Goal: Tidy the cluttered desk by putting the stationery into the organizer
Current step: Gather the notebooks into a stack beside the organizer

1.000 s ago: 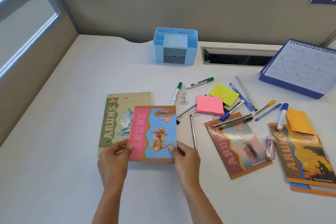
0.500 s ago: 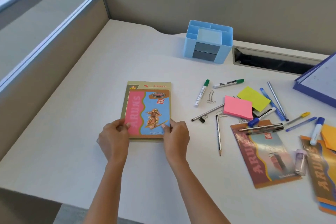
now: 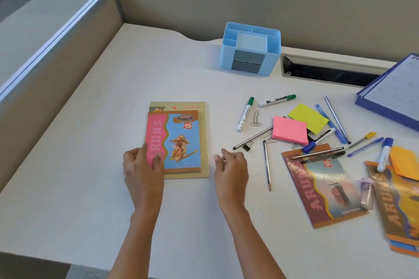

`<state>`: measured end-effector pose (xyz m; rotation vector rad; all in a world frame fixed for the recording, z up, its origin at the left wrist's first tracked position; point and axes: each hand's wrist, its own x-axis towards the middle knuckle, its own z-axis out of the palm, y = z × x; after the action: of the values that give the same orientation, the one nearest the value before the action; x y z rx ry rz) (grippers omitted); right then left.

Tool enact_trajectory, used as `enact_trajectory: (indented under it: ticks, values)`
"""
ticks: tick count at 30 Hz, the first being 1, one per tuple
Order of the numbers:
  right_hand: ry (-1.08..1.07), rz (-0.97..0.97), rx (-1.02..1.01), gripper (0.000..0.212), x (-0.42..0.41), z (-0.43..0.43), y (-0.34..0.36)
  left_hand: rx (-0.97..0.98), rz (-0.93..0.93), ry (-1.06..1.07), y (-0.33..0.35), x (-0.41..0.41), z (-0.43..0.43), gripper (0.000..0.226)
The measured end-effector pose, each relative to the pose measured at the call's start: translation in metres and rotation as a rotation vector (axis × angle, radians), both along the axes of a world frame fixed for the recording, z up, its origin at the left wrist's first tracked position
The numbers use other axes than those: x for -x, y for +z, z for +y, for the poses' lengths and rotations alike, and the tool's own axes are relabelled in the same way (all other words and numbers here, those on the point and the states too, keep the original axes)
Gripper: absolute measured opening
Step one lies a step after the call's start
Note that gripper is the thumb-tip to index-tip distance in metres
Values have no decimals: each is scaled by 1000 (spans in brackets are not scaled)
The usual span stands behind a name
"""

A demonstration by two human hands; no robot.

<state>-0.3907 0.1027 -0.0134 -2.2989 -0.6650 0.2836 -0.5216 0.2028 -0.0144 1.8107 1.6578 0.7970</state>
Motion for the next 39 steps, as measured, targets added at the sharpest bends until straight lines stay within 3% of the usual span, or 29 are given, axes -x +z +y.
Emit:
enact_trajectory:
  ticks: [4, 9, 13, 18, 24, 27, 31, 33, 36, 39]
  values:
    - [-137, -238, 42, 28, -41, -79, -8, -29, -79, -212, 4, -37, -48, 37]
    - [-245, -448, 263, 29, -76, -164, -17, 97, -177, -492, 9, -87, -129, 23]
    - [-214, -379, 306, 32, -52, -184, -17, 239, -119, -663, 8, -112, -181, 23]
    - [-237, -185, 95, 29, -42, -204, -10, 374, -63, -700, 11, -123, -209, 26]
    - [-424, -96, 480, 65, -85, -220, 2, 509, -62, -679, 18, -127, -220, 28]
    - [-404, -62, 517, 56, -90, -220, 5, 613, -120, -611, 25, -134, -222, 30]
    - [-456, 166, 363, 45, -112, -226, 9, 724, -207, -461, 26, -143, -211, 31]
    - [-484, 291, 223, 36, -122, -231, 10, 757, -225, -407, 22, -146, -206, 39]
    - [-539, 452, -29, 15, -134, -236, 13, 844, -306, -361, 19, -150, -199, 32]
    - [-545, 586, -198, 24, -138, -235, 15, 893, -417, -409, 21, -152, -199, 19]
